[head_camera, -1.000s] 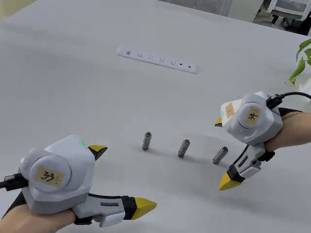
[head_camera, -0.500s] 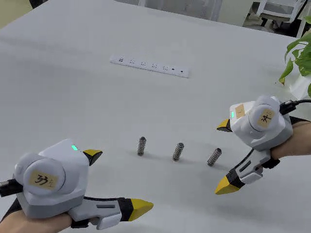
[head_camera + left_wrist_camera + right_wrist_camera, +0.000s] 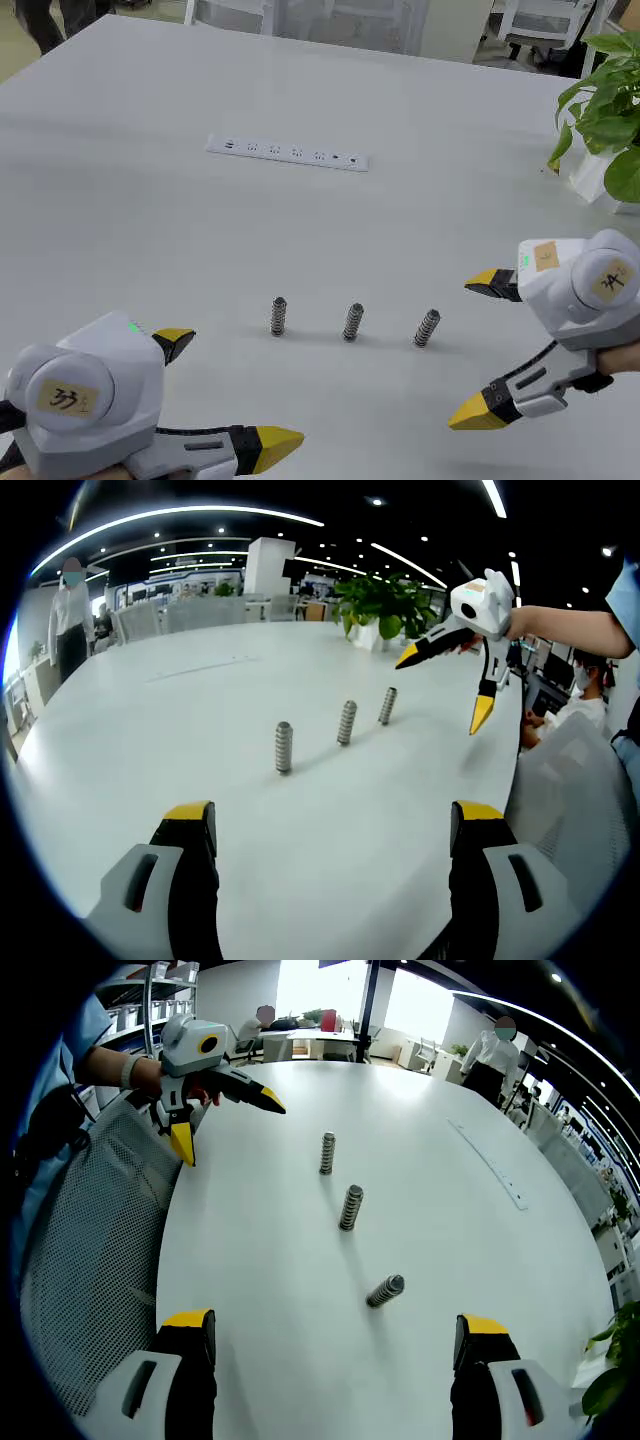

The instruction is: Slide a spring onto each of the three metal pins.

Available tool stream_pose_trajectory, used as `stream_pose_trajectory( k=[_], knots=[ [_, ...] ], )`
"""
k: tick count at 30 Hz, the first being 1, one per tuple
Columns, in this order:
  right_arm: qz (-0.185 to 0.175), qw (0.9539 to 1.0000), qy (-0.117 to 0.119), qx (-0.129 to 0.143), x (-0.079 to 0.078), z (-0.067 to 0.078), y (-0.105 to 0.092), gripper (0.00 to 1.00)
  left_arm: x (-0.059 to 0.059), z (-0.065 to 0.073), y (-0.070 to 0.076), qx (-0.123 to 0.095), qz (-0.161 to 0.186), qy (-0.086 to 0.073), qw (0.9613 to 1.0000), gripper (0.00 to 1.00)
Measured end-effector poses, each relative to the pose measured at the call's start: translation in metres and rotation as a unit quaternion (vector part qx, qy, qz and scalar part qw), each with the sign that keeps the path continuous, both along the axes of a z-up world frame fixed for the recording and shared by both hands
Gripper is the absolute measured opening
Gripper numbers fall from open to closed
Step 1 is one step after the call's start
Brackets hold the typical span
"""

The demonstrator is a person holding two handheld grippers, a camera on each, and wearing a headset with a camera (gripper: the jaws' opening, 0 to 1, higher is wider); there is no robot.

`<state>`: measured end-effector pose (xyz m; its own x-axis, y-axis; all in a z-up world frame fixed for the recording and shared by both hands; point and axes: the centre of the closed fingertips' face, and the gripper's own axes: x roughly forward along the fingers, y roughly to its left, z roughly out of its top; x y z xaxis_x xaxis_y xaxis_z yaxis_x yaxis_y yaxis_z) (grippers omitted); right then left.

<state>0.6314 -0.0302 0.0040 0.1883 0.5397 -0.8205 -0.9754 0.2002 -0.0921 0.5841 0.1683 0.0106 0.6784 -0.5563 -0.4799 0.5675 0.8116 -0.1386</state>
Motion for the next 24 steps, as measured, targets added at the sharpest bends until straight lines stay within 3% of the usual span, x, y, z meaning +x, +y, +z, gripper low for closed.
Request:
stream_pose_trajectory(
  k=[14,24],
  knots=[
    [-0.060,0.9966,-0.011,0.055,-0.019,0.004,-0.021,0.99,-0.003,0.000,0.001,0.004,0.000,0.002,1.0000,0.96],
    [-0.107,0.9896,-0.016,0.094,-0.036,0.005,-0.034,0.99,-0.005,0.000,0.004,0.013,-0.005,0.003,0.9999,0.96]
  ],
)
